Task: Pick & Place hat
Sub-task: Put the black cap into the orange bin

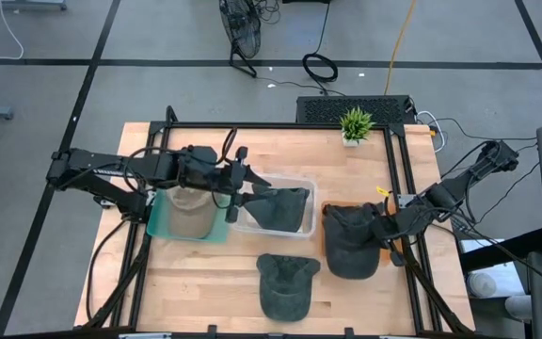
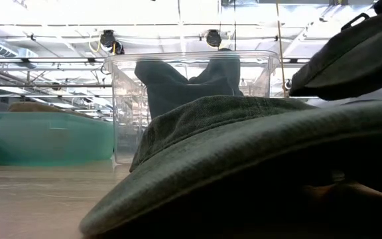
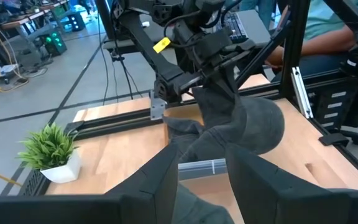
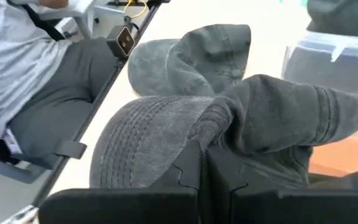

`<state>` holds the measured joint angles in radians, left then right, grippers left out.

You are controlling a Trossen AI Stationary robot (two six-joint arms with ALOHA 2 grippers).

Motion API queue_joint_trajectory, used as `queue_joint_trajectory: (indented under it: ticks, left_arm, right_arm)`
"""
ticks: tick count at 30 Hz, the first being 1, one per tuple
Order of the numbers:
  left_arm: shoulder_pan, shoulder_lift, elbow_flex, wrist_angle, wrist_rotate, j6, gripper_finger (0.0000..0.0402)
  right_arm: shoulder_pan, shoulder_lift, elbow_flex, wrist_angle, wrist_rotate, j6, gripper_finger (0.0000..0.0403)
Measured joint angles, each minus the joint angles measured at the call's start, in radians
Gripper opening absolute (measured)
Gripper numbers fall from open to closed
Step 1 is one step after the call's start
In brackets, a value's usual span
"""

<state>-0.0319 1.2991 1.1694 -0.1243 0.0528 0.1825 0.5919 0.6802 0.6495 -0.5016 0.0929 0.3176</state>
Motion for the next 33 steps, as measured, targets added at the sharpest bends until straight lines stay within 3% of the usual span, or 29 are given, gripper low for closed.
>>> queue_joint_trajectory:
  ticks: [12, 19, 33]
  left_arm:
    - [-0.003, 0.010, -0.001, -0.008, 0.001, 0.023, 0.0147]
    - [-0.003, 0.009, -0.001, -0.005, 0.001, 0.023, 0.0147]
    - [-0.003, 0.009, -0.001, -0.006, 0.001, 0.021, 0.0147]
  right_arm:
    - [-0.001, 0.002, -0.004, -0.064, 0.012, -0.017, 0.0000]
    - [-0.023, 0.000, -0.097, -0.011, 0.036, -0.007, 0.0000]
    - [-0.075, -0.059, -0.119, -0.146, 0.066, 0.081, 0.0000]
